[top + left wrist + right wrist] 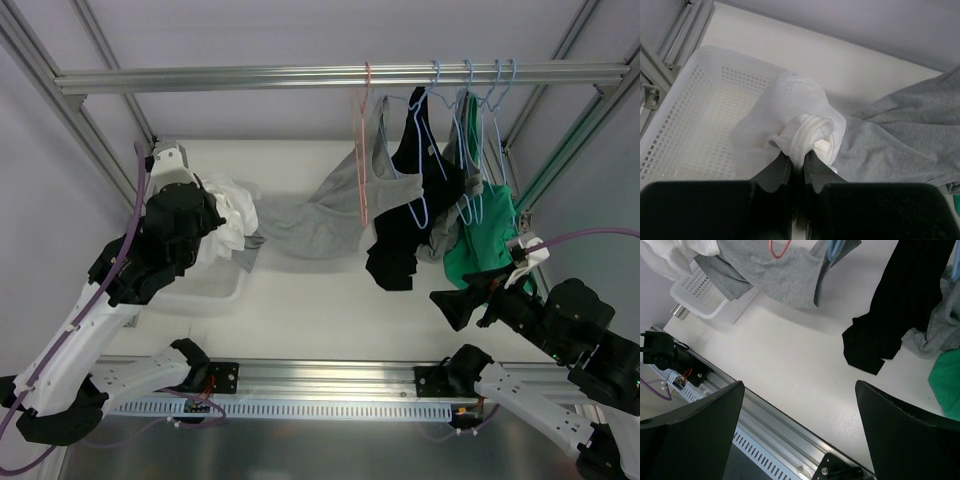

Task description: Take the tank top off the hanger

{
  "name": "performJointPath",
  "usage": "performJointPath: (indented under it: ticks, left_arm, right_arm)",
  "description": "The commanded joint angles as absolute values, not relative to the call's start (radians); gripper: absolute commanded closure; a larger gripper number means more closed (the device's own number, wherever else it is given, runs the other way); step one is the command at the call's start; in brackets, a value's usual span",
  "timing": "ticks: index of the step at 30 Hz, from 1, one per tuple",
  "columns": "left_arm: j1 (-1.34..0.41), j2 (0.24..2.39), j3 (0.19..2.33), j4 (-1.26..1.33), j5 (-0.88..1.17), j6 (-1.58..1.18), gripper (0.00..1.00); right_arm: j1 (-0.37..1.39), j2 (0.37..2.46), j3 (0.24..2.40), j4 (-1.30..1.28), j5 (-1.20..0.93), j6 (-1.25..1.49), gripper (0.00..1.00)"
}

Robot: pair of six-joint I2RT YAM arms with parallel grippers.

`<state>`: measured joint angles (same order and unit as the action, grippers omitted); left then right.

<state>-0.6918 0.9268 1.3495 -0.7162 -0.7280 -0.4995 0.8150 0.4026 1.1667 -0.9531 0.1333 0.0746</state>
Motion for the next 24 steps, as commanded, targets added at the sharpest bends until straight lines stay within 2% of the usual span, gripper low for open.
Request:
performJointPath:
  ticks: [1, 3, 9, 11, 17, 19, 21, 24]
  left_arm:
    - [-0.666, 0.910, 1.355, -0.741, -0.707, -0.469, 0.94]
    - [-0.640, 0.890, 1.350, -0.744, -0.721, -0.471, 0.90]
    - [-0.519, 0.899, 1.368, -0.784, -0.741, -0.466, 0.95]
    - [-0.482, 0.905, 1.361, -0.784, -0.706, -0.477, 0.87]
    - [-0.379, 0.936, 1.336, -0.784, -0.614, -0.492, 0.83]
    - [-0.321, 0.943, 1.325, -0.793, -0.614, -0.511, 0.75]
    - [-0.269, 0.953, 1.301, -0.799, -0.598, -0.532, 0.72]
    - [-0.138, 0.966, 1.269, -0.796, -0.537, -0.575, 0.87]
  right_arm:
    - [0.815, 0.416, 1.166, -0.900, 0.120, 0.083, 0.01]
    - [0.815, 0.414, 1.167, -0.900, 0.118, 0.084, 0.00]
    - [0.815, 0.413, 1.173, -0.896, 0.114, 0.087, 0.00]
    - [0.815, 0.411, 1.173, -0.896, 0.112, 0.089, 0.01]
    - [0.815, 0.403, 1.173, -0.897, 0.112, 0.089, 0.00]
    - [0.815, 0.399, 1.173, -0.897, 0.107, 0.087, 0.01]
    - [0.815, 0.396, 1.175, -0.899, 0.106, 0.089, 0.00]
    - [0.815, 0.390, 1.180, -0.903, 0.109, 0.086, 0.00]
